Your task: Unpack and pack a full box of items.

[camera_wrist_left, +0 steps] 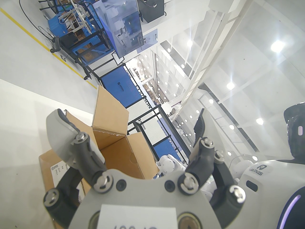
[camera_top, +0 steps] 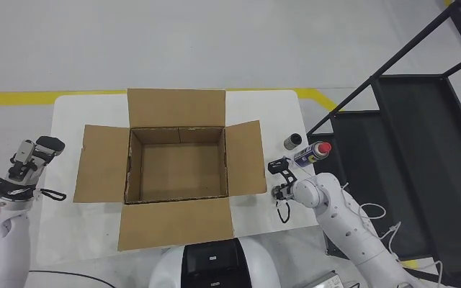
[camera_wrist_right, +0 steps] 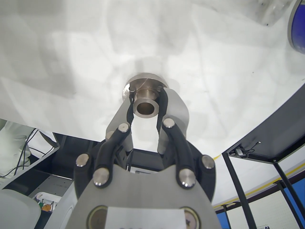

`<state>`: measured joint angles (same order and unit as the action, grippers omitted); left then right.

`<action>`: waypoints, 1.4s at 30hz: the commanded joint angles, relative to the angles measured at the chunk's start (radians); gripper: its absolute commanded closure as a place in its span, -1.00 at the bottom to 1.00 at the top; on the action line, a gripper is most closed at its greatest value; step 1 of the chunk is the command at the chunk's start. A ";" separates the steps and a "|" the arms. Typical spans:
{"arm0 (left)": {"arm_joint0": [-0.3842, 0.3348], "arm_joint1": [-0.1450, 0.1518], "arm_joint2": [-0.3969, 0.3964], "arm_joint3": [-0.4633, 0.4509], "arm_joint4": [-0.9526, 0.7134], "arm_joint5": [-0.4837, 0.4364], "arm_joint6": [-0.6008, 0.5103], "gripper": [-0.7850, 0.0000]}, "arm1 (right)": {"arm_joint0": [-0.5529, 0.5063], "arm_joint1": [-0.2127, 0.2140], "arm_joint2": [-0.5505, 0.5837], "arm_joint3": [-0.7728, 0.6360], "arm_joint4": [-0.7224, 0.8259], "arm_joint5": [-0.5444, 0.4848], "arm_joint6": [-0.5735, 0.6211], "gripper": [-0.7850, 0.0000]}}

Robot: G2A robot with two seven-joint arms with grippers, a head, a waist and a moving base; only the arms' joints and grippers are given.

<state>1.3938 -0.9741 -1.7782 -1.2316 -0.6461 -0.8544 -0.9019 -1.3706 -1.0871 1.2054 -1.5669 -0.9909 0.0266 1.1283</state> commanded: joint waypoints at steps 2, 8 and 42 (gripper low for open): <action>0.000 0.000 0.000 0.000 0.000 0.000 0.000 -1.00 | -0.021 0.007 0.030 -0.066 0.010 -0.016 0.028 1.00; 0.000 0.000 0.000 0.000 0.000 0.000 0.000 -1.00 | -0.081 0.033 0.131 -0.256 0.007 -0.075 0.158 1.00; 0.000 0.000 0.000 0.000 0.000 0.000 0.000 -1.00 | 0.550 -0.037 -0.367 -0.373 0.144 -0.190 0.267 1.00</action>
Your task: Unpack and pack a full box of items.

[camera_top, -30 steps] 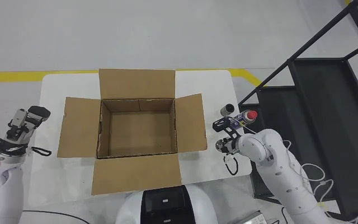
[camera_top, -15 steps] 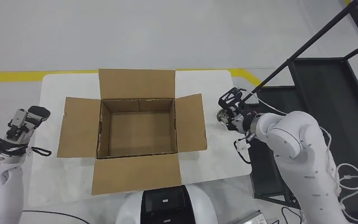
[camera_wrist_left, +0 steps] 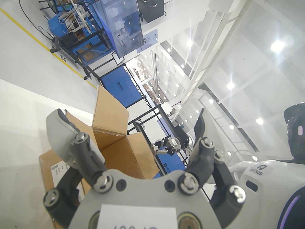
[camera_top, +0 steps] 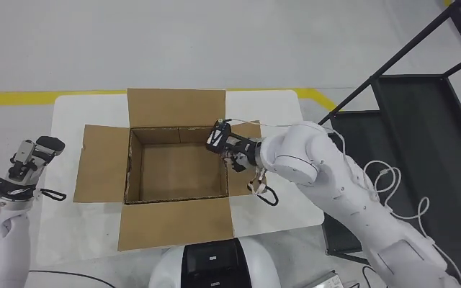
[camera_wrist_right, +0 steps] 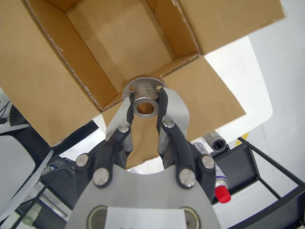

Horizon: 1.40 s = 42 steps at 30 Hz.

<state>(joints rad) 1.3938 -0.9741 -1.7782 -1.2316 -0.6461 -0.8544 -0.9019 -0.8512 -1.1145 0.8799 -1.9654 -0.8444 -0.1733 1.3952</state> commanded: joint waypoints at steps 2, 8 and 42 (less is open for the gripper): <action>0.000 0.000 0.000 0.000 0.000 0.000 0.000 -1.00 | 0.081 -0.031 -0.109 0.087 -0.025 0.033 -0.005 1.00; 0.000 0.000 0.000 0.000 0.000 0.000 0.000 -1.00 | 0.193 -0.099 -0.260 0.293 0.002 0.056 -0.070 1.00; 0.000 0.000 0.000 0.000 0.000 0.000 0.000 -1.00 | 0.344 -0.457 -0.612 1.006 0.006 0.051 -0.280 0.20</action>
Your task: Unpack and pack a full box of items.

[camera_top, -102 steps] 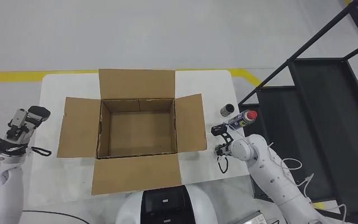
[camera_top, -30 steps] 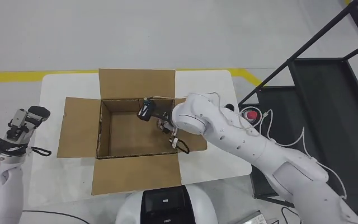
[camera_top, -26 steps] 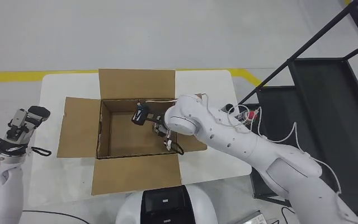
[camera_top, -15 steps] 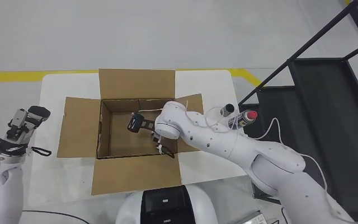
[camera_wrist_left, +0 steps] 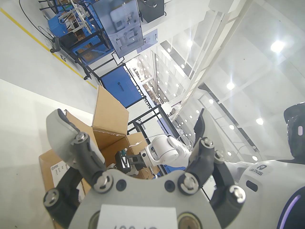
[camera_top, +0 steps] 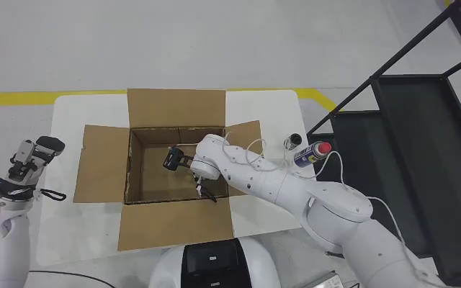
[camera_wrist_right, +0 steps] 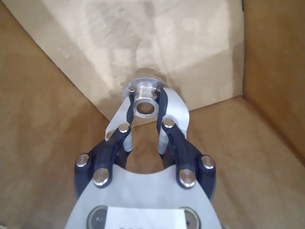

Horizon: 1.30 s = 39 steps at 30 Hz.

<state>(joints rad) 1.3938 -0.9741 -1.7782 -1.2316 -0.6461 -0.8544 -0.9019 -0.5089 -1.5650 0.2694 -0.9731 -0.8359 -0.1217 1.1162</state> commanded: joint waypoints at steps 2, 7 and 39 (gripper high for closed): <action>0.000 0.000 0.000 0.000 0.000 0.000 0.000 -1.00 | 0.005 -0.018 -0.001 0.039 -0.008 -0.002 -0.001 -1.00; 0.000 0.000 0.000 0.000 0.000 0.000 0.000 -1.00 | 0.016 -0.034 0.014 0.065 -0.013 -0.012 -0.003 -1.00; 0.000 0.000 0.000 0.000 0.000 0.000 0.000 -1.00 | -0.870 0.356 1.343 -1.087 0.431 -0.450 0.039 -1.00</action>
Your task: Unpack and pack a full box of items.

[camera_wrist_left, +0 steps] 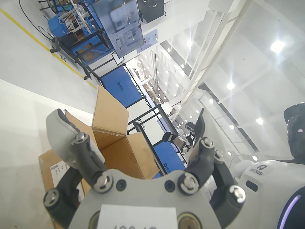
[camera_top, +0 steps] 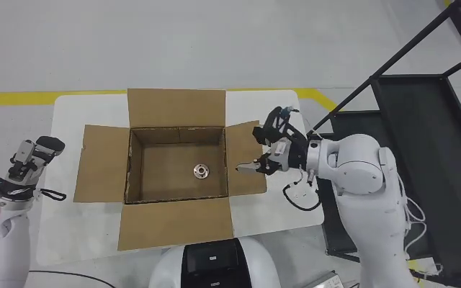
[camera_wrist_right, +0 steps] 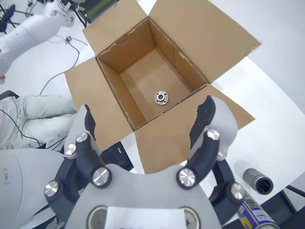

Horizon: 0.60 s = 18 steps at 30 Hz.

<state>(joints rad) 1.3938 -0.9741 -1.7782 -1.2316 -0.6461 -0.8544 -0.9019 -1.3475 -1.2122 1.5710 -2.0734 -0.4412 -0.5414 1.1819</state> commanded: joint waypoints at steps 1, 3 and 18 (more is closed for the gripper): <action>0.000 0.000 0.000 0.000 0.000 0.000 0.000 -1.00 | -0.058 0.006 0.071 0.026 0.077 -0.058 -0.055 -1.00; 0.000 0.000 0.000 0.000 0.000 0.000 0.000 -1.00 | -0.103 0.013 0.121 0.046 0.130 -0.111 -0.078 -1.00; 0.000 0.000 0.000 0.000 0.000 0.000 0.000 -1.00 | -0.132 0.019 0.146 0.055 0.162 -0.142 -0.082 -1.00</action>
<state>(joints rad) 1.3938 -0.9741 -1.7782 -1.2316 -0.6461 -0.8544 -0.9019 -1.4791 -1.1935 1.7174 -2.0183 -0.2794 -0.6829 1.1004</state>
